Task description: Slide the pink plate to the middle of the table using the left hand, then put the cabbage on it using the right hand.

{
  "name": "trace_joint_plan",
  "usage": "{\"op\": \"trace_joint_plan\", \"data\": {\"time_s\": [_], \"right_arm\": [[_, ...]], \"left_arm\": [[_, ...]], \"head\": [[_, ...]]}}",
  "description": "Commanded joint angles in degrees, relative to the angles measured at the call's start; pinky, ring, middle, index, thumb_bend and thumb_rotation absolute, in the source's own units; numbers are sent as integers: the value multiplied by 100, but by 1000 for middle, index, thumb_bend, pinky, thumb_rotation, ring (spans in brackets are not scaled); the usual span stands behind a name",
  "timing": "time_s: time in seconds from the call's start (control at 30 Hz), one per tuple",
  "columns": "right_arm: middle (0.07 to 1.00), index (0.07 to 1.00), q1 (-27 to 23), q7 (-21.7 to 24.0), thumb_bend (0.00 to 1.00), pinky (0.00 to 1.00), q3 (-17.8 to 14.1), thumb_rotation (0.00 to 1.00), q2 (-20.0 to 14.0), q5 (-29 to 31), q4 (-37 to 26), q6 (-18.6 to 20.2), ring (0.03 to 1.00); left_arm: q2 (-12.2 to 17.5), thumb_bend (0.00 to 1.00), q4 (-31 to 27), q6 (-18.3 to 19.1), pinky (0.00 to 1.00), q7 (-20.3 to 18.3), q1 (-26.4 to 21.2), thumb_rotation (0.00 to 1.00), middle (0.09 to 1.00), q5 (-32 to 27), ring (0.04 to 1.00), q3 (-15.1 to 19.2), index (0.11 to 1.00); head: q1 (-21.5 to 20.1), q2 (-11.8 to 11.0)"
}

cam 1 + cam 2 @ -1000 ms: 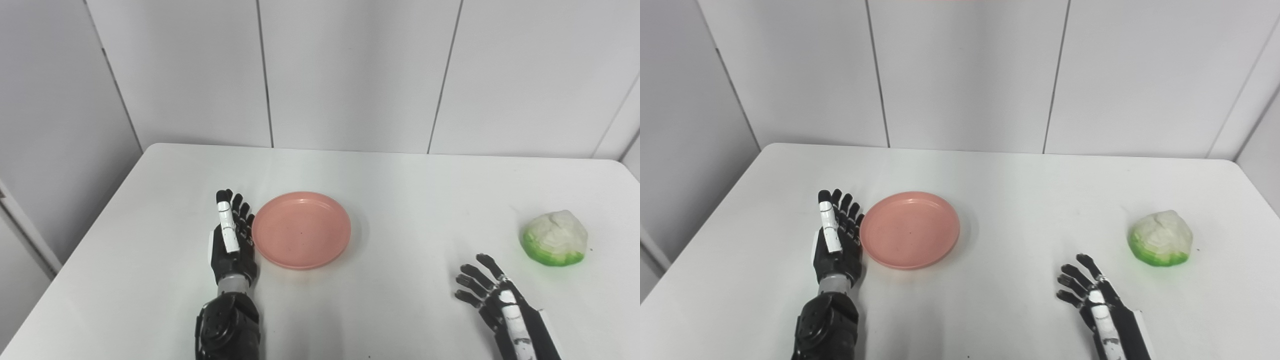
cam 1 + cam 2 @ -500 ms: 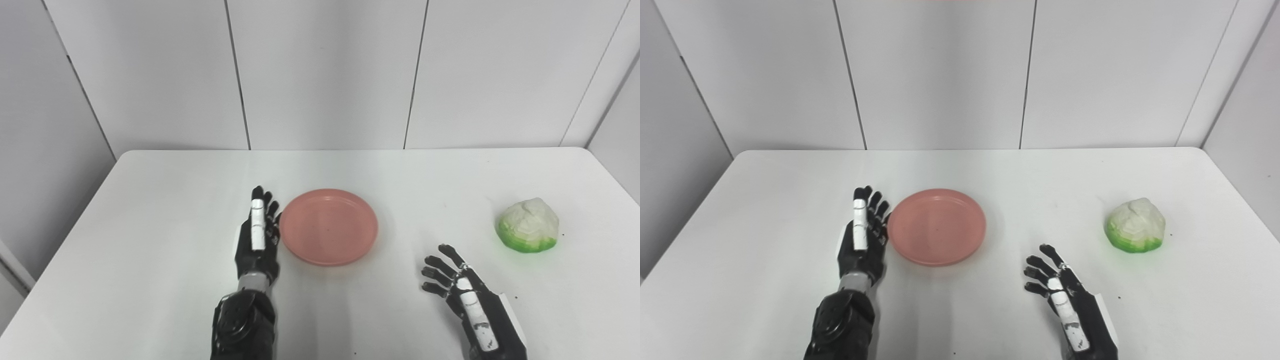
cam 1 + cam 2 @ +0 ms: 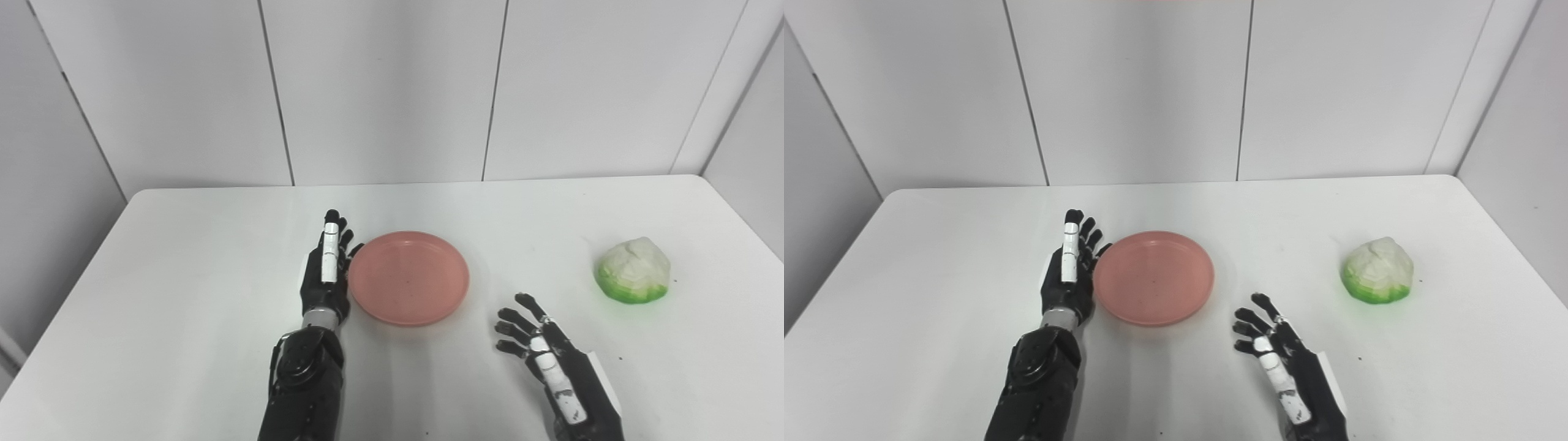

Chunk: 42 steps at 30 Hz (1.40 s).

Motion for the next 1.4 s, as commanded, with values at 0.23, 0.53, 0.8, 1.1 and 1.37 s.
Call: {"op": "trace_joint_plan", "data": {"time_s": [0.23, 0.53, 0.8, 1.1, 1.37], "right_arm": [[836, 894, -184, -236, 756, 757, 87, 832, 305, -904, 170, -707, 838], [866, 871, -568, -595, 828, 748, -157, 874, 157, -2739, -1019, -68, 839], [838, 880, -1608, 122, 864, 735, -584, 808, -469, -3799, -1873, 938, 812], [883, 881, -2795, 1429, 951, 687, -806, 786, -1619, -5014, -1630, 1777, 848], [905, 884, -3612, 3811, 1000, 585, -534, 648, -2672, -6476, -1080, 2290, 841]], "left_arm": [[4, 876, 407, 38, 945, -143, 149, 837, 994, -147, 990, 196, 1000], [186, 849, 900, -238, 957, -396, 129, 842, 988, -166, 981, 214, 1000], [151, 893, 1392, -630, 945, -625, 88, 818, 993, -297, 984, 266, 1000], [166, 880, 1301, -649, 902, -656, 44, 823, 983, -296, 979, 242, 1000], [225, 869, 1271, -614, 874, -728, 18, 839, 988, -307, 970, 213, 1000]], "head": [[-223, -143], [-573, -428], [-622, -657], [-647, -713], [-661, -750]]}}
